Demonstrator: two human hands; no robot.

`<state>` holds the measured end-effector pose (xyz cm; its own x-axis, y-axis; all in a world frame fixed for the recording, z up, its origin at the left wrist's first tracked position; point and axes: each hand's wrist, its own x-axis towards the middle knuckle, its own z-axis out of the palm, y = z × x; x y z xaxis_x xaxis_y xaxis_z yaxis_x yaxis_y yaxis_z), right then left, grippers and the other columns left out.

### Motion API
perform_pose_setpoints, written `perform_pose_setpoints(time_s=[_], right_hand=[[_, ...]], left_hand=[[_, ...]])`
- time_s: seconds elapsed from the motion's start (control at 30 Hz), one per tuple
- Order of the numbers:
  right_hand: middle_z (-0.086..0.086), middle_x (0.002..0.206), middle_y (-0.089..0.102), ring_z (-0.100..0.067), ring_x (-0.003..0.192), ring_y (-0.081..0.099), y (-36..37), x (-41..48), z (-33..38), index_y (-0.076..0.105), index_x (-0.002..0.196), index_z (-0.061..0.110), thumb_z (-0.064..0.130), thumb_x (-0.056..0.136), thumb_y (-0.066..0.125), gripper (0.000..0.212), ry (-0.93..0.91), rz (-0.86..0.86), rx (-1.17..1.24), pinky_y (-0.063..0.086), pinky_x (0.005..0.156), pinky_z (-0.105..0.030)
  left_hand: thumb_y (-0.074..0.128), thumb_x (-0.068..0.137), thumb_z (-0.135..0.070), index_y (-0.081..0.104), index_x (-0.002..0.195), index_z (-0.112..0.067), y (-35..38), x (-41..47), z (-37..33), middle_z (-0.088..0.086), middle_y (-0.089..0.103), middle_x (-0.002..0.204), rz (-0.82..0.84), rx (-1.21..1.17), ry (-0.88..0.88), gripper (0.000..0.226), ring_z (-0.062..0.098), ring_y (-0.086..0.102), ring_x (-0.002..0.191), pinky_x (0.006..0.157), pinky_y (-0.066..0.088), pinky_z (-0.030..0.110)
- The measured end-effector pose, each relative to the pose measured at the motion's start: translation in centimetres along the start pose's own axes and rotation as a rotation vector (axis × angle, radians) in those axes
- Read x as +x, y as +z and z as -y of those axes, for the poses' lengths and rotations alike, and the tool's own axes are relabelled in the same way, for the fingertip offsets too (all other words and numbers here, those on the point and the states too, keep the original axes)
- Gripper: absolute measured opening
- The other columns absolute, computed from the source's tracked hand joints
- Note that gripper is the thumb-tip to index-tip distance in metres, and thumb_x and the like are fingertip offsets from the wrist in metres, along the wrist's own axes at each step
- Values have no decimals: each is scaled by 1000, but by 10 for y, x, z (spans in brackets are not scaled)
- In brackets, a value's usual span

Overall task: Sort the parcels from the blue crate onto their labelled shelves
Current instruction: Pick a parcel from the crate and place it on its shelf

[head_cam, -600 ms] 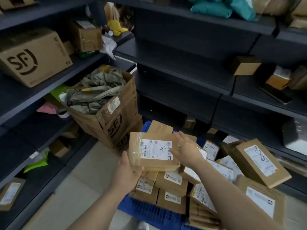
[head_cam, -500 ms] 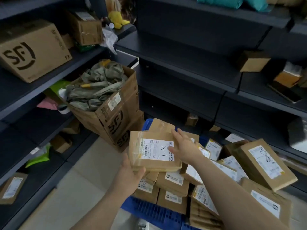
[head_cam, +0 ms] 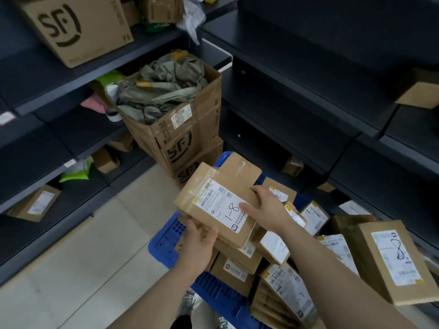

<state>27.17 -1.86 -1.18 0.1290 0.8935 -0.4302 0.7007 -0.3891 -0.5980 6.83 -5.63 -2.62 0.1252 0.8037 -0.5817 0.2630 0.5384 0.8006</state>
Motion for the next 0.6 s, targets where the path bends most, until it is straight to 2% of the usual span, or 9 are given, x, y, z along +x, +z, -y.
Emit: perform_pose_setpoints(time_s=[0.07,0.17,0.2,0.27,0.33,0.47,0.53,0.6], right_hand=[[7,118,56,-12,100,56,4,-11,-1,41,131,26,45,85,62,53,-24,6,47,49,81,-29],[11,118,57,-9,105,56,13,-30,1,46,131,29,43,84,64,53,-97,-7,84,50,85,-30],[13,121,56,-8,107,55,16,-36,4,45,133,30,43,84,65,55,-118,-2,103,50,87,-31],[15,125,54,-6,110,53,21,-47,16,42,138,32,44,83,65,60,-146,6,124,49,91,-32],[14,126,52,-7,111,51,28,-56,35,40,140,33,44,83,66,63,-182,13,145,48,94,-35],[15,120,49,-4,107,50,53,-72,89,37,139,39,42,84,65,62,-308,71,168,47,94,-30],[15,119,49,-2,105,50,71,-78,121,37,138,42,42,84,65,61,-371,117,170,47,93,-29],[13,118,47,0,102,50,93,-84,154,36,139,42,40,85,65,61,-418,174,165,47,90,-25]], left_hand=[[55,95,-21,18,139,-37,4,-5,2,-18,54,125,-20,-7,35,60,-8,51,109,97,44,28],[57,93,-16,13,141,-50,-6,-13,7,-19,58,125,-60,-49,51,74,1,55,115,99,48,43],[57,92,-15,12,141,-54,-11,-18,8,-21,59,124,-68,-63,49,77,2,55,116,99,48,44],[56,93,-10,15,143,-50,-24,-31,7,-25,58,121,-105,-103,60,76,-2,55,114,95,49,32],[53,94,-2,25,140,-46,-41,-48,2,-24,57,121,-173,-155,100,70,-8,56,109,84,50,19],[53,95,-8,29,142,-34,-90,-80,0,-18,52,125,-396,-255,115,59,-2,55,103,84,47,20],[53,95,-9,30,143,-27,-118,-97,4,-14,50,127,-487,-313,124,56,0,56,100,75,49,14],[53,95,-6,31,143,-22,-146,-117,10,-11,49,128,-564,-360,133,56,-7,57,91,64,48,6]])
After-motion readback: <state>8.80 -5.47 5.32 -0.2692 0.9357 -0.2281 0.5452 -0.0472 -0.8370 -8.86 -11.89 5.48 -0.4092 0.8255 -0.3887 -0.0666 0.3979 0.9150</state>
